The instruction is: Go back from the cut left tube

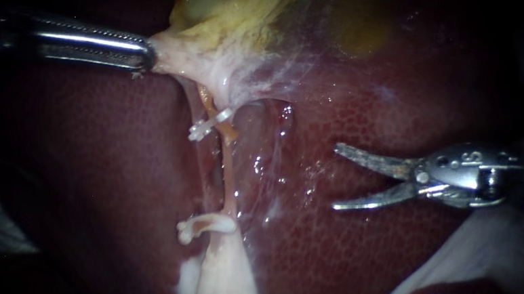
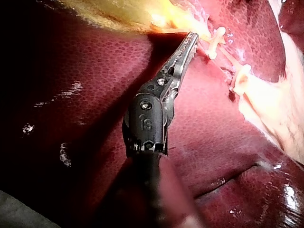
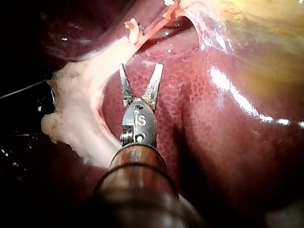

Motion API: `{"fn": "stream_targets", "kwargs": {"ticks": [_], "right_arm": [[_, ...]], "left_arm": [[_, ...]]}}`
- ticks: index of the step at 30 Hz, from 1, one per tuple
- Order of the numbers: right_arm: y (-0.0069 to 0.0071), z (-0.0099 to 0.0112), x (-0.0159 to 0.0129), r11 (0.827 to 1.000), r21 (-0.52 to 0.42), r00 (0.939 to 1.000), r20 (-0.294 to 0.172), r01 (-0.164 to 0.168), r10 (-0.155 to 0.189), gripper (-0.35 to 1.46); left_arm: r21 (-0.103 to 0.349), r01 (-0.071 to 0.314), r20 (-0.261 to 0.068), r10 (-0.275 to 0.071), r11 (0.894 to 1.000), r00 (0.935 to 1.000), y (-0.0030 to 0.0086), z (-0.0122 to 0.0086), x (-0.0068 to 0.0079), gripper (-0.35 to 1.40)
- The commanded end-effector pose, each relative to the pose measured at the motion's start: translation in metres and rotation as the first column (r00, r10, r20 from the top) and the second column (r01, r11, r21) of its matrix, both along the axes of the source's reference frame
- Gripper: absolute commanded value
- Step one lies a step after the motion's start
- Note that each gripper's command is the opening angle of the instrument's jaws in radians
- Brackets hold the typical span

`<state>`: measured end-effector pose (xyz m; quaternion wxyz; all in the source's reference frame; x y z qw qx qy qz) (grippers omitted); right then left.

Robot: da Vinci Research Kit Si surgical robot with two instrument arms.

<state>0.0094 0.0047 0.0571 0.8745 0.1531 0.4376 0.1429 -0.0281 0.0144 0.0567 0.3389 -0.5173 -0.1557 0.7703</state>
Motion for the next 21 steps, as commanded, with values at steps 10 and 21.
{"fn": "stream_targets", "kwargs": {"ticks": [10,21], "right_arm": [[-0.0002,-0.0001,-0.0010,0.993,-0.114,0.9956,0.088,0.042,-0.032,1.45],[-0.0003,-0.0001,-0.0012,0.992,-0.114,0.9945,0.099,0.046,-0.034,1.45]], "left_arm": [[-0.008,0.004,-0.005,-0.005,1.000,1.0000,-0.0005,0.0016,-0.0010,-0.35],[-0.013,-0.032,-0.010,0.031,0.999,0.9995,-0.0023,0.0056,-0.0046,-0.35]]}}
